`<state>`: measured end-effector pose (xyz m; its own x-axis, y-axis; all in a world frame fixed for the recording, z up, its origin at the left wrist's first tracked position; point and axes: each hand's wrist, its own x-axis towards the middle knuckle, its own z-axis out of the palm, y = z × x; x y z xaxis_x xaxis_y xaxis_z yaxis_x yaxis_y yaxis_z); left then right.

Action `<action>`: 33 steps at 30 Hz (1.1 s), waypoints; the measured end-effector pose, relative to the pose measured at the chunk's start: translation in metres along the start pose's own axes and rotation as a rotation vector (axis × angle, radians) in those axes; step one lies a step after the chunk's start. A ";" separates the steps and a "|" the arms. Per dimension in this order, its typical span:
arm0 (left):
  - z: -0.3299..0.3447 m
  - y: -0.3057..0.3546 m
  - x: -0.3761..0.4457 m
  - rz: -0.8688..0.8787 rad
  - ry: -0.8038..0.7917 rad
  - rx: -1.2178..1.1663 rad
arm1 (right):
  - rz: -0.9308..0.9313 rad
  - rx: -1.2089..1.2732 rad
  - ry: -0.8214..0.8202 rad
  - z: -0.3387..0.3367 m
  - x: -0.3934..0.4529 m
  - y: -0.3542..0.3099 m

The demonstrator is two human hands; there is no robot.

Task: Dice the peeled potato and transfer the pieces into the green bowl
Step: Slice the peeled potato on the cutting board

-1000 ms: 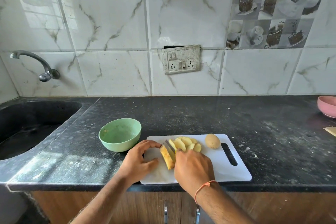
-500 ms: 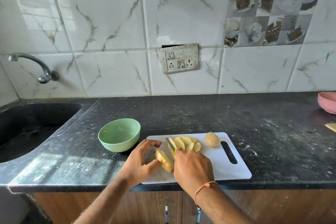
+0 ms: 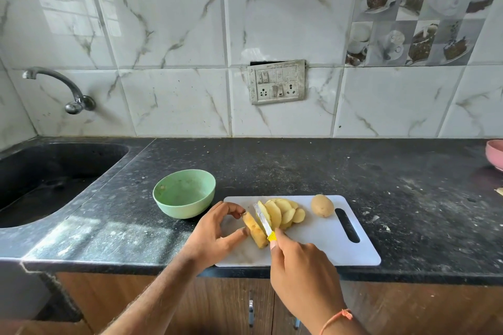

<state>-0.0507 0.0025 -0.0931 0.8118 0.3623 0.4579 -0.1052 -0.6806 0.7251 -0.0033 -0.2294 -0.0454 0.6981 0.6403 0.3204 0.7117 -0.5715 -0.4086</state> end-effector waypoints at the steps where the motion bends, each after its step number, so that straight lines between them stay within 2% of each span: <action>1: 0.000 0.000 0.000 0.006 -0.002 0.003 | -0.004 0.017 0.010 0.001 -0.002 0.000; 9: -0.002 0.009 -0.003 0.013 -0.018 -0.016 | 0.009 0.056 0.014 0.006 0.001 0.005; 16: 0.001 0.011 -0.002 0.021 -0.071 0.105 | 0.035 0.054 0.030 0.010 0.008 0.009; 22: 0.003 0.018 -0.004 0.061 -0.034 0.170 | 0.065 0.063 -0.005 0.008 0.011 0.006; 33: -0.001 0.016 -0.006 0.020 0.008 0.138 | 0.087 0.034 -0.072 -0.001 0.013 -0.005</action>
<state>-0.0576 -0.0102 -0.0836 0.8059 0.3526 0.4756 -0.0406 -0.7685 0.6386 0.0023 -0.2188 -0.0383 0.7489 0.6249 0.2205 0.6445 -0.6096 -0.4615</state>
